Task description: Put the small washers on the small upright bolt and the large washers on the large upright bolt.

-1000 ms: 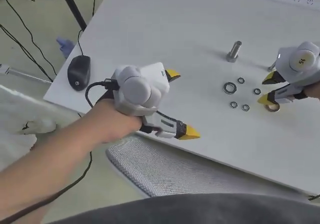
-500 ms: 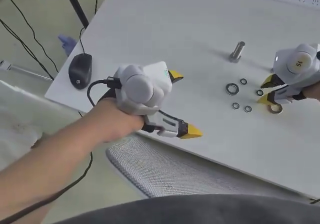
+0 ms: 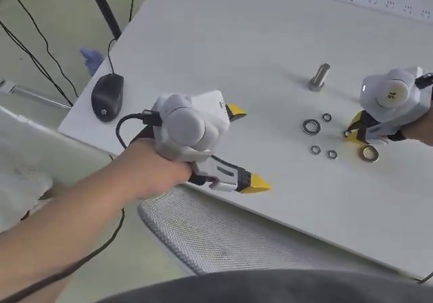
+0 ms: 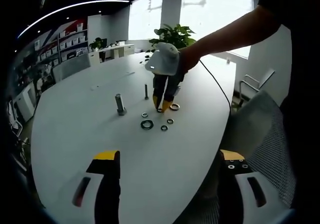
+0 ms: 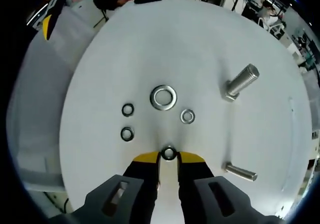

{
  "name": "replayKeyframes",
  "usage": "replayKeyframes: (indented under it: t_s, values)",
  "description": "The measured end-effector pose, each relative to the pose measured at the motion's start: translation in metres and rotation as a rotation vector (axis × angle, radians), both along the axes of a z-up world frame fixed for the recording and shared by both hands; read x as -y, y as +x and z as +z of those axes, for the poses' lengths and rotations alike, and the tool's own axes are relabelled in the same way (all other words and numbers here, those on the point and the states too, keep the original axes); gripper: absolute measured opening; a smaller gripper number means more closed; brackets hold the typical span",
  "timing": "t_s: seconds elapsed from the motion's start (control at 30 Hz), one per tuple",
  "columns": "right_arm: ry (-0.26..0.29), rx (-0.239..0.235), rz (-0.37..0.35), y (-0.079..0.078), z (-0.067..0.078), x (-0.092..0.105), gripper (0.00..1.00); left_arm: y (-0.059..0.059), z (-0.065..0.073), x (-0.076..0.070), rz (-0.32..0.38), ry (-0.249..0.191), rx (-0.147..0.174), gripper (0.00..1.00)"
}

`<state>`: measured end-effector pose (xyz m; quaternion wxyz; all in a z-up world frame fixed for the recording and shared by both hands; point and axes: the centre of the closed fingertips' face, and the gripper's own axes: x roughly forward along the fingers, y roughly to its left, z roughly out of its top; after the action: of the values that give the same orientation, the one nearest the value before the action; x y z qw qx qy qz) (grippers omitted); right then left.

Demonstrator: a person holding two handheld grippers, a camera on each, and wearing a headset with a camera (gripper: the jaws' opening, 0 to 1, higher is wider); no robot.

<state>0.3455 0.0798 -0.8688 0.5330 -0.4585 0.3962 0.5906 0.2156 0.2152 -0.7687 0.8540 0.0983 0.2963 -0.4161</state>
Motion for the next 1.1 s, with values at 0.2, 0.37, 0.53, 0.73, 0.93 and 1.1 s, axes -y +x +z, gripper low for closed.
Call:
replayKeyframes:
  t_s: [0.2,0.37,0.53,0.73,0.93,1.1]
  values:
    - [-0.077,0.029,0.031,-0.001,0.000,0.001,0.15,-0.004,-0.001,0.005,0.003,0.000,-0.006,0.76]
    - [-0.117,0.037,0.015,-0.001,0.000,0.001,0.13,-0.007,0.000,0.005,0.020,0.002,-0.008,0.75]
    - [-0.045,0.007,-0.054,0.000,0.001,0.003,0.12,-0.008,0.003,0.003,0.044,0.002,-0.002,0.75]
    - [-0.039,0.001,-0.059,0.000,0.002,0.003,0.12,-0.008,0.008,-0.002,0.073,0.001,0.008,0.75]
    - [-0.036,-0.037,-0.112,0.001,0.003,0.006,0.12,-0.007,0.013,-0.006,0.093,-0.004,0.012,0.74]
    - [-0.052,-0.028,-0.114,0.002,0.003,0.018,0.12,-0.004,0.013,-0.009,0.098,-0.002,0.011,0.74]
